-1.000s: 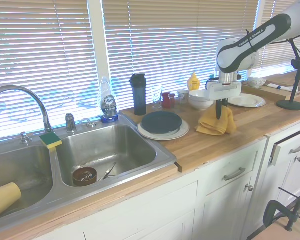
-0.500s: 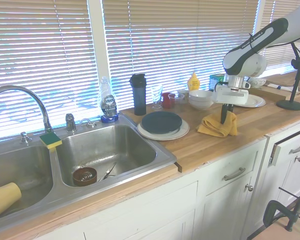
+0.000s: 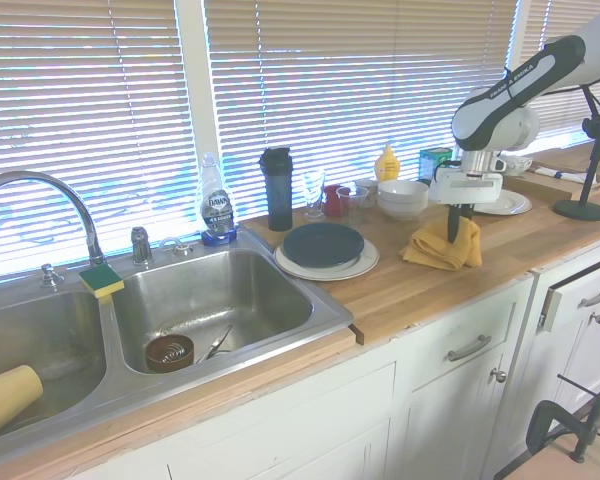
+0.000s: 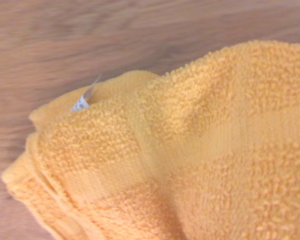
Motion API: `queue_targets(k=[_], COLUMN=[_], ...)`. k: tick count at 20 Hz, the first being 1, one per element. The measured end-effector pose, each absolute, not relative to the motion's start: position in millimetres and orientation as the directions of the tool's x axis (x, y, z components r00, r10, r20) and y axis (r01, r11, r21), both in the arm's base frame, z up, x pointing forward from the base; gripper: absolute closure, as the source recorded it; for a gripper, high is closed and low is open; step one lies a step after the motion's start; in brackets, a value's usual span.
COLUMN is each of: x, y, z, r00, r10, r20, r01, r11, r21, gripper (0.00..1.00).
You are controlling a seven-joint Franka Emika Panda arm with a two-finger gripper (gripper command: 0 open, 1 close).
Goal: Wipe the blue plate in clockwise motion
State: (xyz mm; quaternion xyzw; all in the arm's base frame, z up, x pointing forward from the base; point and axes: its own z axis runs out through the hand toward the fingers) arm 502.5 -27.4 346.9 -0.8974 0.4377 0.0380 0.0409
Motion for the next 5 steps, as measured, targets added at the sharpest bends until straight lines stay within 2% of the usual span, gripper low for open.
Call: queue_targets(k=[5], x=[494.9], y=[-20.1], z=[353.8], r00=[0.62], r10=[-0.783], r20=[-0.04], r01=[-0.784], r11=[-0.621], r21=[0.001], gripper=[0.0])
